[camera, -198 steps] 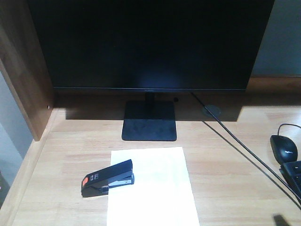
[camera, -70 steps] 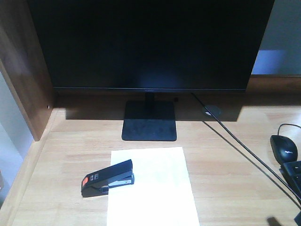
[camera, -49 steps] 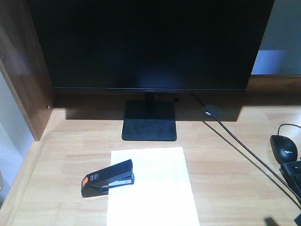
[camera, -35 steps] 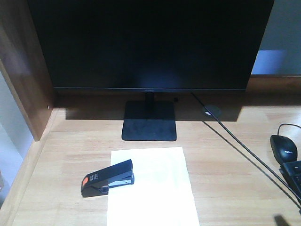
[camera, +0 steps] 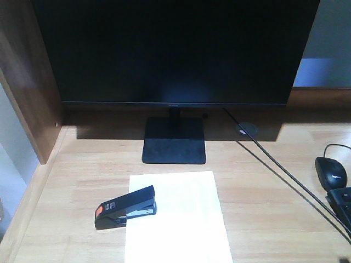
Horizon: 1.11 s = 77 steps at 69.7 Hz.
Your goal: Grab stapler and paper to desk for stapling
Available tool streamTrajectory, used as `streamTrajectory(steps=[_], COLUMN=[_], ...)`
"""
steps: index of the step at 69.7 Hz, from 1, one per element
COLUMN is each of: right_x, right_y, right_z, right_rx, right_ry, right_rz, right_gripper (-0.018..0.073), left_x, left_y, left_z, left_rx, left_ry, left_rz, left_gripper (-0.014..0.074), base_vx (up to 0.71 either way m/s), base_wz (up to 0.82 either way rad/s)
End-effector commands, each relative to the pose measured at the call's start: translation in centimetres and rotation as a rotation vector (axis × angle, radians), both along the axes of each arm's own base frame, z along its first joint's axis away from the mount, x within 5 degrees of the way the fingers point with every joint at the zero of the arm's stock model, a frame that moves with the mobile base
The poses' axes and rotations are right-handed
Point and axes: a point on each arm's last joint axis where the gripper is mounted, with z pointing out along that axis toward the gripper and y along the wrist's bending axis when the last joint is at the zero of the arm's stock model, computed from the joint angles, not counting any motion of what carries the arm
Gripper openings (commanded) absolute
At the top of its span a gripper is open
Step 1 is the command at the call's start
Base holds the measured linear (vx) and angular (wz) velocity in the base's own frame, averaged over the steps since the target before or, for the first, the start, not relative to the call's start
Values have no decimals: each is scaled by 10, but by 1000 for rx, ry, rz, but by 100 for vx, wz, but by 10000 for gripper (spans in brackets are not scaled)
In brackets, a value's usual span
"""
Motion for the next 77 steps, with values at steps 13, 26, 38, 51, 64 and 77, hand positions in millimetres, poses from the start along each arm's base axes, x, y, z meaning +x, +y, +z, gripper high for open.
streamTrajectory(steps=[13, 26, 38, 51, 64, 77], right_x=[-4, -5, -5, -5, -5, -5], right_y=[0, 0, 0, 0, 0, 0], right_z=[-28, -28, -28, -28, -28, -28], right_rx=[-14, -35, -32, -29, -29, -29], right_ry=[-92, -94, -96, -95, -95, -95], right_rz=[-1, 0, 1, 1, 1, 1], right_gripper=[-6, -6, -6, -6, -6, -6], left_x=[0, 0, 0, 0, 0, 0], left_y=[0, 0, 0, 0, 0, 0], left_z=[3, 3, 3, 3, 3, 3], left_rx=[-10, -10, -10, -10, -10, -10], left_ry=[-72, -72, -72, -72, -72, -72], left_rz=[0, 0, 0, 0, 0, 0], left_gripper=[-6, -6, -6, -6, -6, -6], base_vx=[0, 0, 0, 0, 0, 0], base_wz=[0, 0, 0, 0, 0, 0])
